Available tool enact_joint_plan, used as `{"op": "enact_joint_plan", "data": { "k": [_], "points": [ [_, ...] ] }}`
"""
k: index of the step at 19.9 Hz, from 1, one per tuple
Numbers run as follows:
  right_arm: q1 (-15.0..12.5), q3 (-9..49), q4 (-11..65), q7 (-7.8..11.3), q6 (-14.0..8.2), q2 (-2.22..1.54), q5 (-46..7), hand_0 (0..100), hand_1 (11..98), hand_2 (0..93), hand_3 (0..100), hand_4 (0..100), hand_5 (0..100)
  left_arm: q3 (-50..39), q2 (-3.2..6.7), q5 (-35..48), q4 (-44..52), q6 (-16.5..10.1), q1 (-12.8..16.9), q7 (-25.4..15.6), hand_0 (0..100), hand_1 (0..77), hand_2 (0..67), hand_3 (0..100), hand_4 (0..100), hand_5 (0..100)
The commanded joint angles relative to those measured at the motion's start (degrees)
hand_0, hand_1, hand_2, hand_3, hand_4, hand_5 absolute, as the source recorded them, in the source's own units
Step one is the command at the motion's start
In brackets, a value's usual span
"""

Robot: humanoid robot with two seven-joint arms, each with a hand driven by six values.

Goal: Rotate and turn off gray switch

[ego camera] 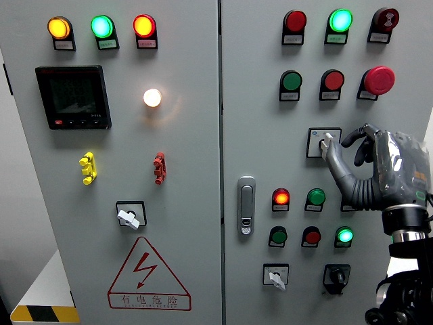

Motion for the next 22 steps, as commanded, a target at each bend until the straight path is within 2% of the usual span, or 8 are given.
{"op": "enact_joint_plan", "data": {
  "k": [1,7,10,14,16,18,20,22],
  "points": [
    [-1.97,-0.05,2.80,0.00,-0.10,-0.62,0.00,51,35.1,54.4,71,57,82,0.00,0.01,0.00,0.01,-0.06,0.00,0.01,0,0.0,10.1,21,12,13],
    [-5.31,-0.14,7.72,0.08,-0.19,-0.80,-0.17,49,35.2,44.4,56,41,69,0.00,0.01,0.00,0.01,-0.06,0.00,0.01,0,0.0,10.1,21,12,13],
    [-6.54,-0.58,9.40,0.08,-0.27,-1.68,-0.96,48,35.4,38.5,48,33,59,0.00,0.01,0.00,0.01,0.03,0.00,-0.08,0,0.0,10.1,21,12,13],
    [-7.60,-0.66,12.30,0.26,-0.10,-1.94,-0.88,47,36.5,29.5,36,21,44,0.00,0.01,0.00,0.01,0.03,0.00,0.01,0,0.0,10.1,21,12,13],
    [-7.95,-0.93,13.61,0.43,-0.10,-2.55,-0.88,46,37.2,25.7,32,18,38,0.00,0.01,0.00,0.01,0.03,0.00,0.01,0,0.0,10.1,21,12,13],
    [-8.39,-1.10,15.19,0.61,-0.10,-2.65,-0.88,45,38.5,23.3,29,15,34,0.00,0.01,-0.09,0.01,-0.06,0.00,0.01,0,0.0,10.1,21,12,13],
    [-9.44,-1.10,16.51,0.61,-0.10,-3.17,-0.88,44,39.4,22.4,28,13,31,0.00,0.01,0.00,0.01,0.03,0.00,-0.08,0,0.0,10.1,21,12,13],
    [-10.58,-1.10,18.01,1.13,-0.10,-3.44,-0.88,43,40.1,21.3,27,13,30,0.00,0.01,0.00,0.01,-0.06,0.00,-0.08,0,0.0,10.1,21,12,13]
  ]
}}
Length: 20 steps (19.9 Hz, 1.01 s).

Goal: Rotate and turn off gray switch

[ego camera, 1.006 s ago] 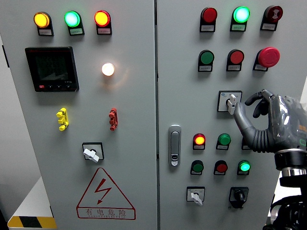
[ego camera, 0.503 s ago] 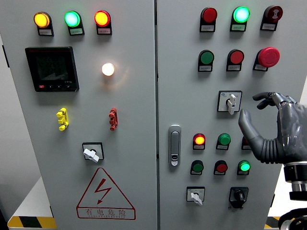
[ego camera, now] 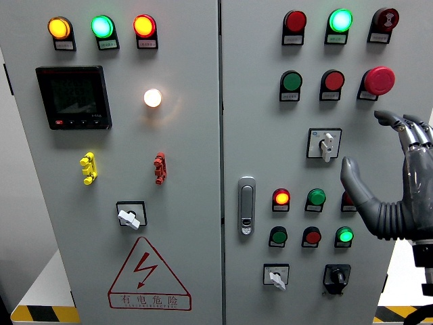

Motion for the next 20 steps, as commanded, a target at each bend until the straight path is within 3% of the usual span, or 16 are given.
{"op": "enact_joint_plan", "data": {
  "k": [1,3,5,9,11,16,20],
  "points": [
    [-1.62,0.09,1.97,1.30,0.00,-0.32,0.01,43,40.7,21.2,25,11,28,0.00,0.00,0.00,-0.01,0.00,0.00,0.03,0,0.0,10.1,21,12,13],
    [-2.94,0.44,3.29,2.62,0.00,-0.41,-0.08,43,41.6,20.8,25,10,27,0.00,0.00,0.00,-0.01,0.00,0.00,0.03,0,0.0,10.1,21,12,13],
    [-3.30,0.53,4.08,2.71,0.08,-1.11,-0.34,42,42.5,20.3,23,9,22,0.00,0.00,0.00,-0.01,0.00,0.00,0.03,0,0.0,10.1,21,12,13],
    [-3.56,0.79,5.14,2.71,0.44,-1.82,-0.60,41,43.9,16.0,18,6,17,0.00,0.00,0.00,-0.01,0.00,0.00,-0.06,0,0.0,10.1,21,12,13],
    [-3.65,0.88,5.23,2.63,0.52,-1.99,-0.69,41,44.9,14.1,16,6,16,0.00,0.00,0.00,-0.01,0.00,0.00,0.03,0,0.0,10.1,21,12,13],
    [-4.00,0.88,6.28,2.36,0.44,-2.00,-0.78,41,45.7,11.7,14,5,14,0.00,0.00,0.00,-0.01,0.00,0.00,0.03,0,0.0,10.1,21,12,13],
    [-6.98,0.97,8.04,2.45,0.17,-1.73,-1.74,41,45.9,10.9,14,5,13,0.00,0.00,0.00,-0.01,0.00,0.00,0.03,0,0.0,10.1,21,12,13]
  ]
}}
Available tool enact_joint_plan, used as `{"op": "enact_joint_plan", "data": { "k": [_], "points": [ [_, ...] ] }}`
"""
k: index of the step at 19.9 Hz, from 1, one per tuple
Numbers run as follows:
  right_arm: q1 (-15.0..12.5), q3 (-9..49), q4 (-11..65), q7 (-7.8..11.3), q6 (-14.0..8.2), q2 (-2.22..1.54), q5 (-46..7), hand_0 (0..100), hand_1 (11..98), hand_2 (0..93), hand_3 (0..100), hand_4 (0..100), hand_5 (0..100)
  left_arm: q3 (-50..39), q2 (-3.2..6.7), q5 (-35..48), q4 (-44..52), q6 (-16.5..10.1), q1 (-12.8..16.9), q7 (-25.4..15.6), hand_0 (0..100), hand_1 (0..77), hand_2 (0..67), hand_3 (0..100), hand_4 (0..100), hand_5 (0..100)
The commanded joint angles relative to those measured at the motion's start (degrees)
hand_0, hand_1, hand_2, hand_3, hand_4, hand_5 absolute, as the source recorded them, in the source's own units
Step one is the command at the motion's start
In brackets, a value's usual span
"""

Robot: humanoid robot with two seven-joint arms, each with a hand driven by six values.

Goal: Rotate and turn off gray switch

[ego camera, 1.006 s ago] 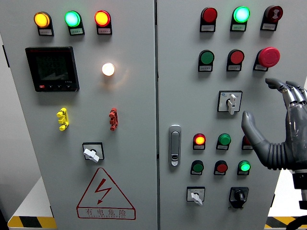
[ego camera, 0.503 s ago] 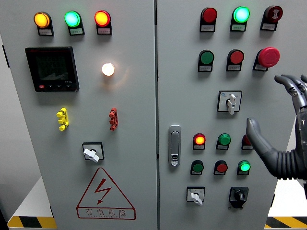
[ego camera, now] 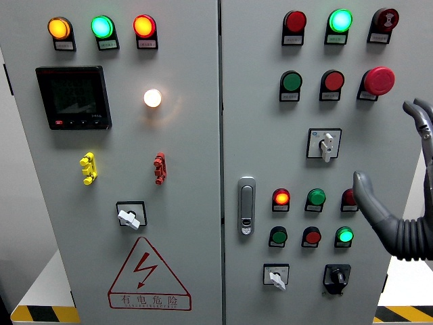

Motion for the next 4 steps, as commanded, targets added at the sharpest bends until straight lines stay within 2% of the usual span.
{"op": "enact_joint_plan", "data": {
  "k": [1,3,4],
  "points": [
    [-1.49,-0.02,0.97,0.15,-0.21,0.22,-0.55,41,45.9,10.7,14,5,13,0.00,0.00,0.00,0.01,0.01,0.00,0.00,0,0.0,10.1,21,12,13],
    [-2.28,-0.02,1.14,0.15,-0.21,0.22,-0.63,41,46.0,10.1,14,5,13,0.00,0.00,0.00,0.01,0.01,0.00,0.00,0,0.0,10.1,21,12,13],
    [-2.37,-0.02,1.23,0.15,-0.21,0.39,-0.72,41,46.1,10.1,14,5,13,0.00,0.00,0.00,0.01,0.01,0.00,0.00,0,0.0,10.1,21,12,13]
  ]
}}
